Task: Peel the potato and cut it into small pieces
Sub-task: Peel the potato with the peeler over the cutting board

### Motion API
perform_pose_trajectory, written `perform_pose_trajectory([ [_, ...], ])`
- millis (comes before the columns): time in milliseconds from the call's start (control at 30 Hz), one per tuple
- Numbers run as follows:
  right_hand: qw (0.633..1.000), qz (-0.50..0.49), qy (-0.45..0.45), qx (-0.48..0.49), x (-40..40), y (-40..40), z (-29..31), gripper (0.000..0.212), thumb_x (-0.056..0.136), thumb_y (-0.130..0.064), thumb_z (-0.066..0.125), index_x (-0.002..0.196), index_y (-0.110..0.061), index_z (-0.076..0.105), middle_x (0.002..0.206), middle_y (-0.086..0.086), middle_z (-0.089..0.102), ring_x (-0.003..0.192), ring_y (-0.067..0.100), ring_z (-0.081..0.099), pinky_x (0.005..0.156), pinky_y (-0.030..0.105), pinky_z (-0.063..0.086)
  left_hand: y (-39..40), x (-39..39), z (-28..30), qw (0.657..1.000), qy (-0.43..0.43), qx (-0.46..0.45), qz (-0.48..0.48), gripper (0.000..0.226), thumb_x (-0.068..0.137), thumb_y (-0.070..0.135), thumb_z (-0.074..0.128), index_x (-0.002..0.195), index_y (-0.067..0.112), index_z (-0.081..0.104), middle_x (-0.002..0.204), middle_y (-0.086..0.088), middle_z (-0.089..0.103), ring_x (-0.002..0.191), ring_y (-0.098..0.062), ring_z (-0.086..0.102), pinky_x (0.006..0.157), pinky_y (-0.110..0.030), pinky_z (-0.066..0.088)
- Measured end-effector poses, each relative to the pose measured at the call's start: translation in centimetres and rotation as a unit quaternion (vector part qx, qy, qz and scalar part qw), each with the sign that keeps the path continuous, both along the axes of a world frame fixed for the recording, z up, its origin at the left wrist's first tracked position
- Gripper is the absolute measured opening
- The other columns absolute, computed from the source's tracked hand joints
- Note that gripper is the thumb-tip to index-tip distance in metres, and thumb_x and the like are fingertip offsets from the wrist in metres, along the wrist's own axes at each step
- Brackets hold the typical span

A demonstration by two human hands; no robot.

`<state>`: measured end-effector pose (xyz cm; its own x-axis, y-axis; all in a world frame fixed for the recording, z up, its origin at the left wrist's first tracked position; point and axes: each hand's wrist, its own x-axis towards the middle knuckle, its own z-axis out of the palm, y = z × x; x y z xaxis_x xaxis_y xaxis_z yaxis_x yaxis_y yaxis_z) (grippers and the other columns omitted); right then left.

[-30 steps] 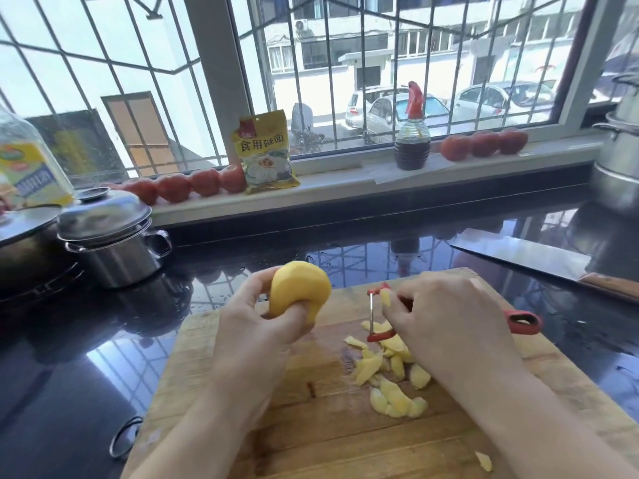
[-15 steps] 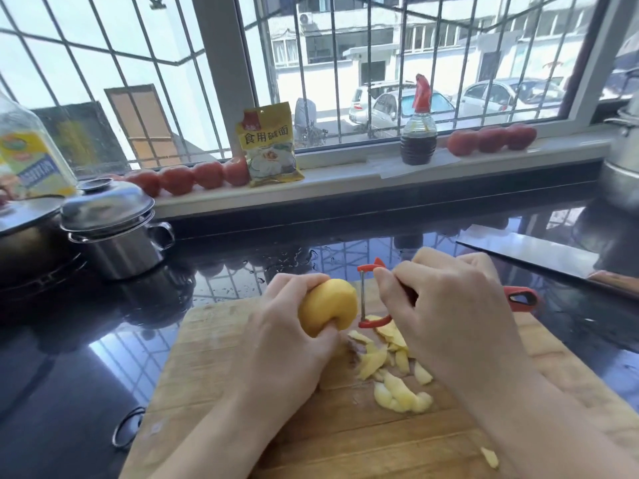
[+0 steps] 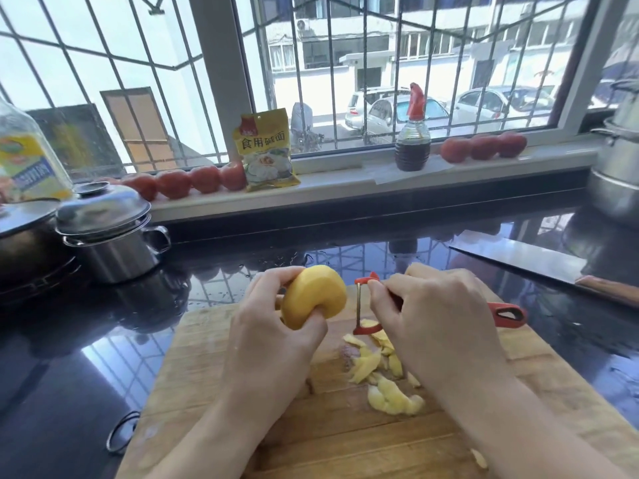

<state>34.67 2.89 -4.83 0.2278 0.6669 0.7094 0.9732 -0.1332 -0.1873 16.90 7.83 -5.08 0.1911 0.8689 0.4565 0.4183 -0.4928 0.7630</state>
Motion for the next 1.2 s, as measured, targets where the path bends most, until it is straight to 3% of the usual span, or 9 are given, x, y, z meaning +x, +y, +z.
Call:
perform_pose_trajectory([
  [200,0.995,0.058,-0.017,0.081,-0.9,-0.2,0.7,0.048,0.102,-0.04,0.051,0.059,-0.02,0.055,0.059,-0.005,0.043,0.052,0.02,0.038,0.066,0.036,0.036,-0.4,0.3,-0.1,0.997,0.059,0.044,-0.027,0.043,0.077,0.015,0.08,0.112,0.036,0.066,0.104,0.025,0.057,0.093,0.002,0.06,0.077,-0.009,0.044],
  [400,0.998,0.029,-0.024,0.045,-0.6,-0.2,0.5,0.047,0.103,-0.041,0.049,0.061,-0.021,0.058,0.06,-0.007,0.042,0.052,0.019,0.039,0.067,0.038,0.038,-0.2,0.5,-0.2,0.996,0.062,0.055,-0.016,0.045,0.077,0.012,0.08,0.115,0.034,0.067,0.104,0.024,0.059,0.101,0.002,0.059,0.077,-0.011,0.046],
  [567,0.999,0.022,-0.01,0.022,-0.4,0.0,0.2,0.049,0.103,-0.043,0.047,0.06,-0.022,0.059,0.059,-0.009,0.041,0.051,0.018,0.04,0.067,0.038,0.038,-0.4,0.5,-0.3,0.999,0.03,0.013,0.001,0.043,0.079,0.019,0.082,0.114,0.037,0.065,0.103,0.023,0.064,0.095,0.0,0.064,0.076,-0.017,0.05],
  [733,1.0,0.002,-0.009,-0.006,0.0,0.3,0.1,0.046,0.1,-0.042,0.055,0.059,-0.021,0.063,0.058,-0.008,0.046,0.049,0.018,0.041,0.066,0.035,0.039,-0.6,0.7,0.8,0.989,-0.108,-0.095,0.021,0.029,0.084,0.021,0.081,0.102,0.032,0.061,0.085,0.011,0.071,0.077,-0.003,0.068,0.066,-0.017,0.052],
  [833,0.998,-0.009,-0.013,-0.053,-0.3,-0.1,0.6,0.047,0.101,-0.044,0.048,0.062,-0.024,0.066,0.06,-0.009,0.05,0.051,0.015,0.048,0.067,0.035,0.044,-0.6,0.1,1.5,0.955,-0.233,-0.182,-0.014,0.03,0.09,0.011,0.076,0.112,0.027,0.062,0.101,0.009,0.071,0.093,-0.01,0.072,0.085,-0.039,0.062],
  [933,0.991,0.025,0.03,-0.129,0.3,-1.2,2.7,0.05,0.103,-0.047,0.041,0.061,-0.025,0.058,0.063,-0.009,0.052,0.061,0.012,0.053,0.068,0.035,0.047,-1.0,-0.9,1.4,0.917,-0.289,-0.264,-0.077,0.04,0.092,-0.002,0.068,0.125,0.02,0.063,0.119,-0.009,0.069,0.107,-0.027,0.071,0.091,-0.05,0.062],
  [1000,0.978,0.053,0.078,-0.188,0.5,-2.1,4.0,0.051,0.104,-0.048,0.036,0.062,-0.024,0.053,0.067,-0.007,0.055,0.069,0.013,0.055,0.069,0.036,0.046,-1.2,-1.6,1.0,0.909,-0.278,-0.288,-0.114,0.039,0.092,-0.006,0.065,0.123,0.017,0.068,0.118,-0.014,0.071,0.105,-0.027,0.072,0.092,-0.052,0.061],
  [1133,0.982,0.039,-0.018,-0.183,0.5,-3.6,3.3,0.044,0.104,-0.046,0.02,0.068,-0.029,0.038,0.074,-0.008,0.049,0.074,0.021,0.055,0.076,0.041,0.045,-1.1,-2.4,0.4,0.93,-0.205,-0.263,-0.158,0.038,0.09,0.003,0.075,0.12,0.027,0.071,0.112,-0.004,0.077,0.104,-0.021,0.074,0.092,-0.042,0.06],
  [1200,0.985,0.048,-0.056,-0.158,0.8,-4.1,2.7,0.038,0.105,-0.038,0.028,0.069,-0.029,0.038,0.071,-0.008,0.047,0.067,0.021,0.051,0.073,0.042,0.046,-1.2,-2.5,0.4,0.932,-0.192,-0.26,-0.165,0.038,0.088,0.01,0.08,0.119,0.03,0.071,0.113,-0.002,0.077,0.102,-0.021,0.075,0.09,-0.043,0.061],
])
